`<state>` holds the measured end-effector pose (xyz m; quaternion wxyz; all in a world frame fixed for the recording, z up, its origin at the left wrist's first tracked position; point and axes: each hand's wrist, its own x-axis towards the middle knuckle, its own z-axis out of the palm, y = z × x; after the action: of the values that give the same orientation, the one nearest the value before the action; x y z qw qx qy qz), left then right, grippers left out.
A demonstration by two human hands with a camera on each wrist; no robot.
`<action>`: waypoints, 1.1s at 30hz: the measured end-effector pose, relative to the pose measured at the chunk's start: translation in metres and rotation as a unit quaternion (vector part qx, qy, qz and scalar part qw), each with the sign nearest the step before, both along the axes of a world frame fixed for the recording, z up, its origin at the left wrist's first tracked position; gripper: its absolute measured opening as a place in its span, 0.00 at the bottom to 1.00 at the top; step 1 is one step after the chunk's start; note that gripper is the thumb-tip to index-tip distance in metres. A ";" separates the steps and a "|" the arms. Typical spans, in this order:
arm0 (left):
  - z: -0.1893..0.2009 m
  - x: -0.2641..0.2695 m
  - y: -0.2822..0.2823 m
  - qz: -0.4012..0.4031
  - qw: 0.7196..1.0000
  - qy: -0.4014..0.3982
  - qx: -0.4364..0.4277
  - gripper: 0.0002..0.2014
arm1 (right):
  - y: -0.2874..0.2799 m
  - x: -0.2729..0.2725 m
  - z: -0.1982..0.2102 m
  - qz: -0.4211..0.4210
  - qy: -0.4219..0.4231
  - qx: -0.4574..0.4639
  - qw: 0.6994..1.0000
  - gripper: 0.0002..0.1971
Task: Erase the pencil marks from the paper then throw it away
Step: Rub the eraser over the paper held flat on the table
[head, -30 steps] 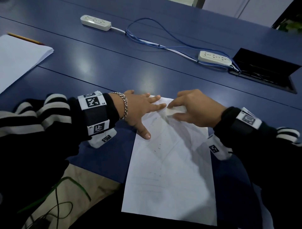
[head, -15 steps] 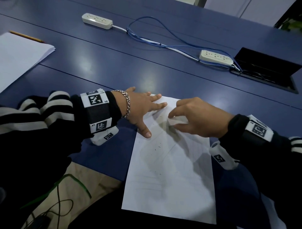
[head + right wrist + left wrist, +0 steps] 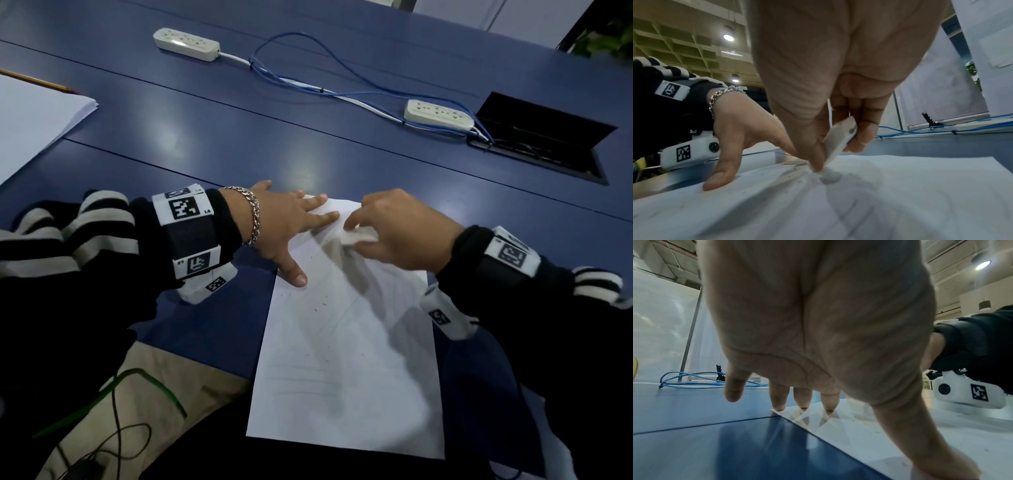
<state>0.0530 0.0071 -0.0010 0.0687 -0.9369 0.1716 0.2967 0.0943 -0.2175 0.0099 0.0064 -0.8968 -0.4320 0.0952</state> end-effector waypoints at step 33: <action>-0.008 -0.007 0.010 -0.012 0.999 -0.001 -0.041 0.54 | -0.009 0.001 -0.010 -0.005 0.012 0.046 0.999 0.16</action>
<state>0.0462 0.0170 -0.0095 0.0333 -0.9371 0.1946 0.2878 0.0951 -0.2261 0.0001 0.0535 -0.8966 -0.4311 0.0861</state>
